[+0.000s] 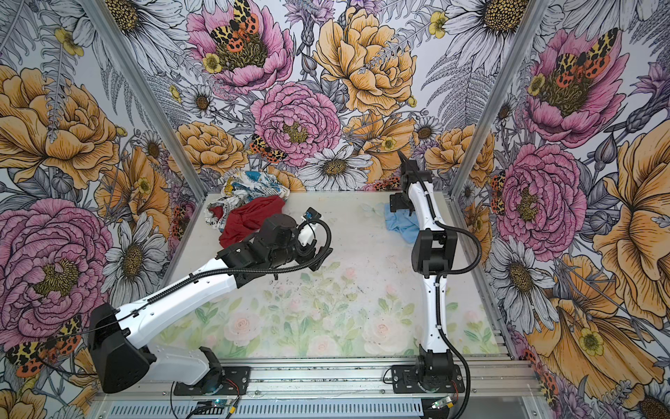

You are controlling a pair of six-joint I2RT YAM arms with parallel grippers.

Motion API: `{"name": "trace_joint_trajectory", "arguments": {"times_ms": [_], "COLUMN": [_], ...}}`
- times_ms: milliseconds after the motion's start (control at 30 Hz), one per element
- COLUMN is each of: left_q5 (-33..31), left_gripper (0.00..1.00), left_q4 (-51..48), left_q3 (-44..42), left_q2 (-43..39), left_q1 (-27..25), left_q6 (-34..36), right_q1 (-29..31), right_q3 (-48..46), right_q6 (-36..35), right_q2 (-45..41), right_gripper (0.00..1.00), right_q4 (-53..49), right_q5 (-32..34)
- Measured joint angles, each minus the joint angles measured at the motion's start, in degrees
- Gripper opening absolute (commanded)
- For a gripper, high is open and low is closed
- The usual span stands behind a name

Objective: Pick out a specific cloth from the pile

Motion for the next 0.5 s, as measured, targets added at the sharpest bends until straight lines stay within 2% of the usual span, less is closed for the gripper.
{"name": "trace_joint_trajectory", "arguments": {"times_ms": [200, 333, 500], "left_q5": [0.0, 0.0, -0.3], "left_gripper": [0.99, 0.99, 0.99], "left_q4": [0.0, 0.0, 0.0], "left_q3": [-1.0, -1.4, -1.9], "left_q2": [-0.2, -0.2, -0.4], "left_q1": [0.0, 0.0, 0.0], "left_q6": [0.0, -0.2, -0.2], "right_q1": [0.8, 1.2, 1.2], "right_q3": [0.0, -0.6, -1.5], "right_q6": [1.3, 2.2, 3.5], "right_q2": [-5.3, -5.4, -3.1], "right_gripper": [0.94, 0.86, 0.84], "right_q4": [0.2, 1.1, 2.8], "right_q5": [-5.1, -7.6, -11.7]}}
